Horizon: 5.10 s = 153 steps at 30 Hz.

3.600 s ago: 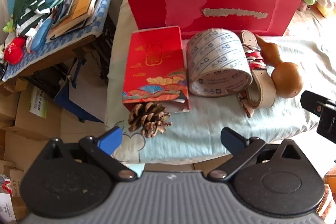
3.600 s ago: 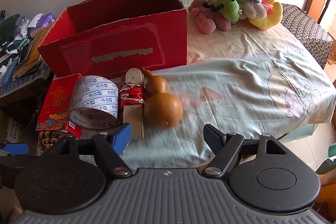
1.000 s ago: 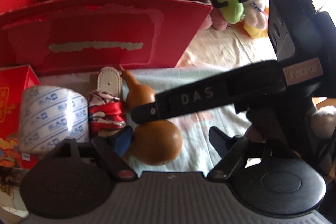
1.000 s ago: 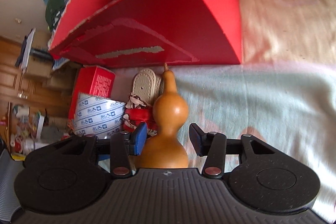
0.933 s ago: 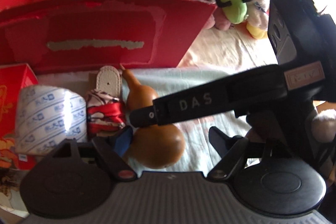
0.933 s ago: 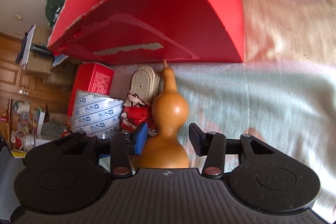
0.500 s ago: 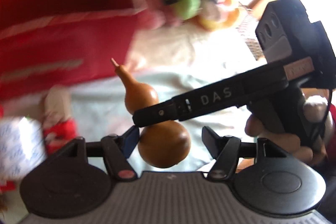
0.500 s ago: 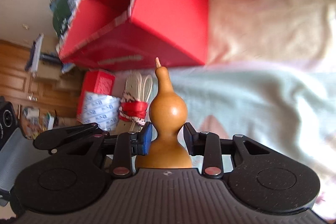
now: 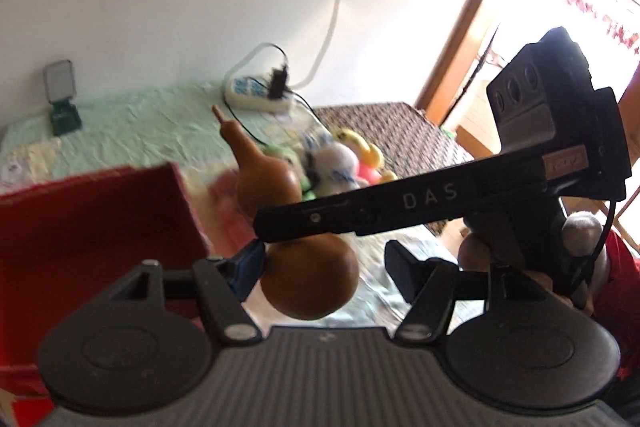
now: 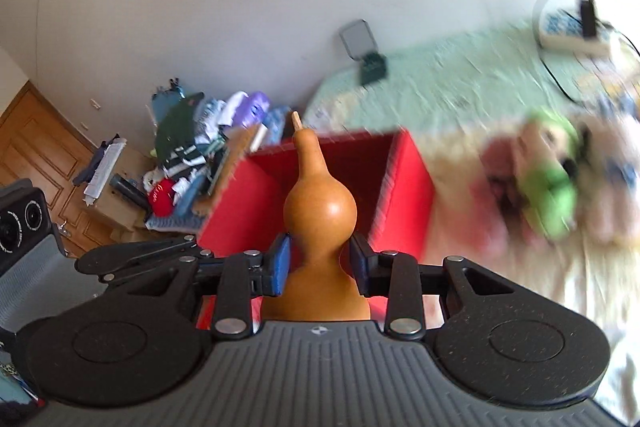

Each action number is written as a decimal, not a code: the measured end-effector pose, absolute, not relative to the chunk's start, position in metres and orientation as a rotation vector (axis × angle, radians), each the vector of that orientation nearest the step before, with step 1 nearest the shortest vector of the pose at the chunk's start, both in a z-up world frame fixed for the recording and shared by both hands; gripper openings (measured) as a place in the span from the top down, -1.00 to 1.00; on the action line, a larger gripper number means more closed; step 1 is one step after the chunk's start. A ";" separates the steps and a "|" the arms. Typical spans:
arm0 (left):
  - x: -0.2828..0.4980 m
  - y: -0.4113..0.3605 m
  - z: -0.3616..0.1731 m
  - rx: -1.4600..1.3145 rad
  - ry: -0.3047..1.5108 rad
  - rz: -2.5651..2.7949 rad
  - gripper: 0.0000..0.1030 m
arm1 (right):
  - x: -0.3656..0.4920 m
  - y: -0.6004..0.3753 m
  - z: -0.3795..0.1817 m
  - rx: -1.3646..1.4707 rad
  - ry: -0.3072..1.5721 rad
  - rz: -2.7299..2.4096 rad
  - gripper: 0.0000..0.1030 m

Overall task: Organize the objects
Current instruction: 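Lift the gourd with the right gripper and carry it over the red box, then lower the gourd into the red box and open the right gripper, then withdraw the right gripper from the box toward the pine cone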

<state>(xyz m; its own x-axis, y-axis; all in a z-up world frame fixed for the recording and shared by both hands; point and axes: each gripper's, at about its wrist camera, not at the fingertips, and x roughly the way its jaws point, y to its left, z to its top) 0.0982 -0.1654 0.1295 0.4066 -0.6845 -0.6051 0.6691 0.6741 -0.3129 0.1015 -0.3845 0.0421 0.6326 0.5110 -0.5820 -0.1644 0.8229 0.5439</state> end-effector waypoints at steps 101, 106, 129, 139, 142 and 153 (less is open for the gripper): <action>0.223 -0.064 -0.009 0.124 1.066 -0.360 -0.58 | 0.260 -0.279 -0.024 0.395 1.232 0.148 0.05; 0.225 -0.075 -0.010 0.165 1.073 -0.277 -0.58 | 0.254 -0.283 -0.038 0.433 1.271 0.123 0.32; 0.200 -0.109 0.013 0.241 0.994 -0.124 -0.58 | 0.156 -0.274 -0.004 0.257 0.745 0.112 -0.19; 0.168 -0.118 0.043 0.204 0.931 -0.093 -0.55 | 0.128 -0.296 -0.006 0.338 0.737 0.153 -0.18; 0.158 -0.121 0.047 0.193 0.933 -0.070 -0.55 | 0.120 -0.299 -0.005 0.322 0.731 0.147 -0.19; 0.128 -0.128 0.052 0.164 0.948 -0.025 -0.56 | 0.091 -0.298 -0.005 0.274 0.676 0.177 -0.22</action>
